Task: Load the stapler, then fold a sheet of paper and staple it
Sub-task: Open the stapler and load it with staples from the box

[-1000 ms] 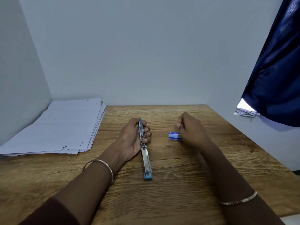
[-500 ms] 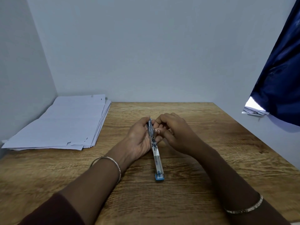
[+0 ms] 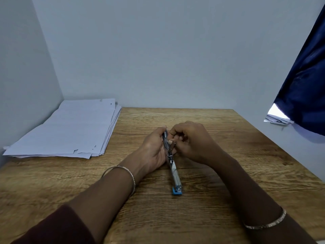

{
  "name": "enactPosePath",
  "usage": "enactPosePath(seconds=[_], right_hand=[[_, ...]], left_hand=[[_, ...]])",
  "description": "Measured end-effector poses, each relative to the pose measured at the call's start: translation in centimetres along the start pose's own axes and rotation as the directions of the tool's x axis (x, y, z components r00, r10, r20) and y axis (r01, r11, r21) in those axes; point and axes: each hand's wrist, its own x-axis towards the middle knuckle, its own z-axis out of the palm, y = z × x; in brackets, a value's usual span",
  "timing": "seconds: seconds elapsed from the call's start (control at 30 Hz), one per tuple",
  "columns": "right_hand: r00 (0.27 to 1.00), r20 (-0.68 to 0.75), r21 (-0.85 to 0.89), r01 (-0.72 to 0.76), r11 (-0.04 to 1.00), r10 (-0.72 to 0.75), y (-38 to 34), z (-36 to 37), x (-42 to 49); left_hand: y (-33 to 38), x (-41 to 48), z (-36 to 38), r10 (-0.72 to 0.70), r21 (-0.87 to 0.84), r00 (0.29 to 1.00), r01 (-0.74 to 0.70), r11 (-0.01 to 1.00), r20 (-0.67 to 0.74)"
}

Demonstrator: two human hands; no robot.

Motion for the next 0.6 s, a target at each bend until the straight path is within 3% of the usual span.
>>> enactPosePath(seconds=[0.27,0.47,0.6], right_hand=[[0.998,0.009,-0.085,0.071,0.994,-0.07,0.0,-0.3,0.6],[0.997,0.067,0.138,-0.055,0.989,0.046,0.4,-0.7,0.7],[0.994,0.083,0.196,-0.091,0.976,0.076,0.5,-1.1,0.5]], left_hand=[[-0.1,0.1,-0.1,0.029,0.071,0.998,-0.026,0.997,-0.05],[0.0,-0.1,0.0,-0.004,0.008,1.0,0.004,1.0,-0.022],[0.0,0.1,0.1,0.0,-0.006,0.999,0.0,1.0,-0.033]])
